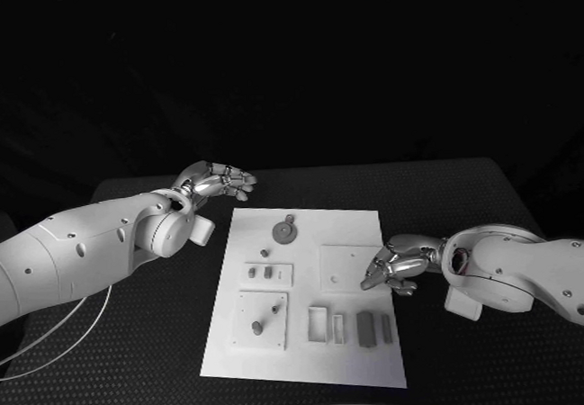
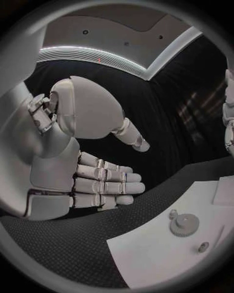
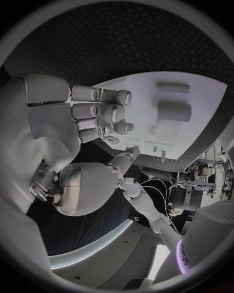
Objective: Assemble the parts on the task board
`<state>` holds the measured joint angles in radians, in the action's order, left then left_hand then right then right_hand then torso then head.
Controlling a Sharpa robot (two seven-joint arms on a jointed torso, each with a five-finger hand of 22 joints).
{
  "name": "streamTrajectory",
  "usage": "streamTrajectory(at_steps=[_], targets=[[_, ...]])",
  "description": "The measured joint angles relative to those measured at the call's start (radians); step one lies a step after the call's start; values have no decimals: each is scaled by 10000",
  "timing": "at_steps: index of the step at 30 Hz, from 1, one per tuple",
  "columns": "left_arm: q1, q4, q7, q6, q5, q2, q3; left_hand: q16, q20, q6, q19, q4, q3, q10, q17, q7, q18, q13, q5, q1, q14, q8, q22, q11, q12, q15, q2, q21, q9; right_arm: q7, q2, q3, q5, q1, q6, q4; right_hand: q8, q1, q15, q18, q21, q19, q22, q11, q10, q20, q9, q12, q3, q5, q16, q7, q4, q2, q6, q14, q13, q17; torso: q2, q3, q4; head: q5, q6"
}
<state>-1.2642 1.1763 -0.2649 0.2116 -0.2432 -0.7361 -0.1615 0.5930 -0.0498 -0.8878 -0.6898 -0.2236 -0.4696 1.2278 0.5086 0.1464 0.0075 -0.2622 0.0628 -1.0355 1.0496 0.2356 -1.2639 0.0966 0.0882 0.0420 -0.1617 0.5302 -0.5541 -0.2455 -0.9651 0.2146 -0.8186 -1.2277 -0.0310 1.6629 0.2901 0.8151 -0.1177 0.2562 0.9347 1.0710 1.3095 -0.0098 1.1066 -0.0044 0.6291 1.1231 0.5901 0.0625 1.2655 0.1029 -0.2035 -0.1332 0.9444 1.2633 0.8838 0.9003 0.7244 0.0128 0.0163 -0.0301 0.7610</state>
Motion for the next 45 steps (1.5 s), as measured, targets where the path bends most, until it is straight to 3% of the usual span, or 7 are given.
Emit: streamTrajectory(at_steps=[5,9,13,18,31,45], targets=[[16,-10,0,-3,0,15,-9,0,0,0,0,28,28,0,0,0,0,1,0,0,0,0,-7,0,0,-1,0,0,0,-598,-29,127,307,-2,-639,233,-87,-323,-38,-24,149,168,-4,-9,123,-138,-30,435,176,-5,127,-47,115,323,52,73,375,315,-46,49,81,54,138],[31,-3,0,-6,0,21,-15,0,0,0,0,28,28,0,12,0,-1,1,0,0,0,0,-7,0,0,-1,0,0,0,-925,-29,186,415,1,-919,287,-152,-574,-36,-35,213,168,-5,-9,123,-138,-97,464,255,-28,155,-8,163,439,93,75,487,442,-71,74,113,71,211],[36,14,0,-7,0,19,-18,0,0,0,0,28,28,0,12,0,0,1,0,0,-1,-1,-16,0,0,-1,0,0,-1,-1169,-35,187,406,-1,-1055,334,-192,-763,-29,-96,294,223,-6,-43,160,-192,-135,504,579,-91,156,-21,218,249,180,99,562,573,-93,87,137,128,263],[37,21,0,-9,0,10,-21,0,0,0,0,29,28,-1,21,0,0,1,0,0,-1,-1,-15,0,0,-2,0,0,8,-1404,5,186,249,-2,-1119,382,-192,-1004,-20,-151,358,260,-6,-63,249,-228,-135,580,675,-91,156,-81,261,202,308,126,638,658,-92,93,138,161,290],[41,88,-2,-27,0,8,-22,-40,0,0,0,56,56,-1,32,0,0,2,0,39,-5,-1,-25,0,39,-6,39,0,8,-2184,462,320,-352,-2,-1091,377,-291,-1753,-37,-119,410,294,-7,-61,249,-260,-161,625,848,-91,156,-92,519,-167,329,179,805,805,-87,56,123,162,377],[42,137,-2,-41,0,-5,-24,-40,0,0,0,56,56,-1,50,0,-1,3,0,39,-6,-1,-34,0,39,-6,39,-39,17,-2754,658,332,-847,27,-946,322,-349,-1939,-34,-121,449,255,-7,-61,249,-299,-160,624,930,-90,156,-49,601,-354,303,180,852,858,-95,44,122,107,413]])
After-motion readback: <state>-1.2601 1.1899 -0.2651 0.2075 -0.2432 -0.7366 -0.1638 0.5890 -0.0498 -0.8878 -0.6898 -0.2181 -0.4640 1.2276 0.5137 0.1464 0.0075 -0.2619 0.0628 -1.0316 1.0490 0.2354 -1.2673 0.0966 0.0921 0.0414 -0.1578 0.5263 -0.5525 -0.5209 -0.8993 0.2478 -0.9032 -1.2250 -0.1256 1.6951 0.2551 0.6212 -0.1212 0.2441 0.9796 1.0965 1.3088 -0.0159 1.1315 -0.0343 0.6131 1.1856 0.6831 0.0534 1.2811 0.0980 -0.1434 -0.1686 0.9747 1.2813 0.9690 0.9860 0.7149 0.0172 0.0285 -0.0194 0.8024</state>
